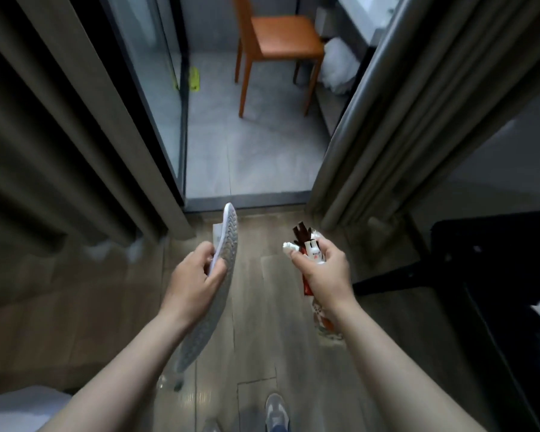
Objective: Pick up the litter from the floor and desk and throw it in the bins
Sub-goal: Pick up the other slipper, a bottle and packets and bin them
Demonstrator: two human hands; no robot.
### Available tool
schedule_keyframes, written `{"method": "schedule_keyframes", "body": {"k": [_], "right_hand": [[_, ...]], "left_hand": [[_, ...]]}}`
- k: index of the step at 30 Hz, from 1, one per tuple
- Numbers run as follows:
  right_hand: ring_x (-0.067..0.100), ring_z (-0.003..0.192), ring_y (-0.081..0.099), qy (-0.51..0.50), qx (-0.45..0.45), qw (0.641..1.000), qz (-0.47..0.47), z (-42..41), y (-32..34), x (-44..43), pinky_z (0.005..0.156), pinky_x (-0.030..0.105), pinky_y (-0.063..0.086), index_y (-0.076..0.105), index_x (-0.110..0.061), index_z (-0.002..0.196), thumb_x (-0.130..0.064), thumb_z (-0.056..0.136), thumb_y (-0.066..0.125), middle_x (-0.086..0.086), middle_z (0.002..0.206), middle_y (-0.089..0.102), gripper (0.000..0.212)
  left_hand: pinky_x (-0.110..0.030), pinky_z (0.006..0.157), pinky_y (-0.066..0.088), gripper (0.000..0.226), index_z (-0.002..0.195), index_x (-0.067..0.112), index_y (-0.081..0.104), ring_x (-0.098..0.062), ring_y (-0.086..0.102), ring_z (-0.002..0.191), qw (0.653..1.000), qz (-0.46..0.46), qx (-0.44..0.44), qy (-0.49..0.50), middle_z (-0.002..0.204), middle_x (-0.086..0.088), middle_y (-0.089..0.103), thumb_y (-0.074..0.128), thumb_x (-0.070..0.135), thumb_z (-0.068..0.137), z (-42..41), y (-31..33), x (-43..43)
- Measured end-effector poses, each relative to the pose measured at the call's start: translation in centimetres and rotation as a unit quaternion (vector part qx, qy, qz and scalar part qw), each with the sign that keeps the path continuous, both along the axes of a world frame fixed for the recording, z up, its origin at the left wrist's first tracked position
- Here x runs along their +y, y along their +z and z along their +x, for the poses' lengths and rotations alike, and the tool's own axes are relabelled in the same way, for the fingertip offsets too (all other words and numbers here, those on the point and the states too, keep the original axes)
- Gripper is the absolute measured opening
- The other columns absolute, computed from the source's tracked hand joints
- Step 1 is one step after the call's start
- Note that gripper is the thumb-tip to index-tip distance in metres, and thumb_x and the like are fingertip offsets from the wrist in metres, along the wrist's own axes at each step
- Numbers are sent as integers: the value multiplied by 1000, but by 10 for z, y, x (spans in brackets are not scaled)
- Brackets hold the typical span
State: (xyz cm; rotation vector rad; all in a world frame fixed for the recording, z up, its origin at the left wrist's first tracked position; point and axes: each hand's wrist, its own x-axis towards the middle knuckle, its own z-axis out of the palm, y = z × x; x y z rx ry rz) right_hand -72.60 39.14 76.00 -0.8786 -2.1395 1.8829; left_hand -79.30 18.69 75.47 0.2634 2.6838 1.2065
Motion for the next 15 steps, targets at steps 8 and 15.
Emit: {"method": "schedule_keyframes", "body": {"k": [8, 15], "right_hand": [[3, 74, 59, -86, 118, 988, 50, 49, 150, 27, 70, 20, 48, 65, -8, 92, -31, 74, 80, -9, 78, 64, 33], [15, 77, 66, -200, 187, 954, 126, 123, 240, 4, 71, 29, 52, 67, -10, 88, -29, 78, 77, 12, 85, 70, 24]], "left_hand": [[-24, 53, 38, 16, 76, 21, 51, -5, 49, 54, 980, 103, 128, -111, 58, 5, 51, 58, 26, 90, 8, 137, 34], [-13, 49, 37, 15, 74, 29, 49, -3, 50, 57, 935, 175, 183, -247, 60, 1, 55, 55, 30, 87, 36, 201, 55]]}}
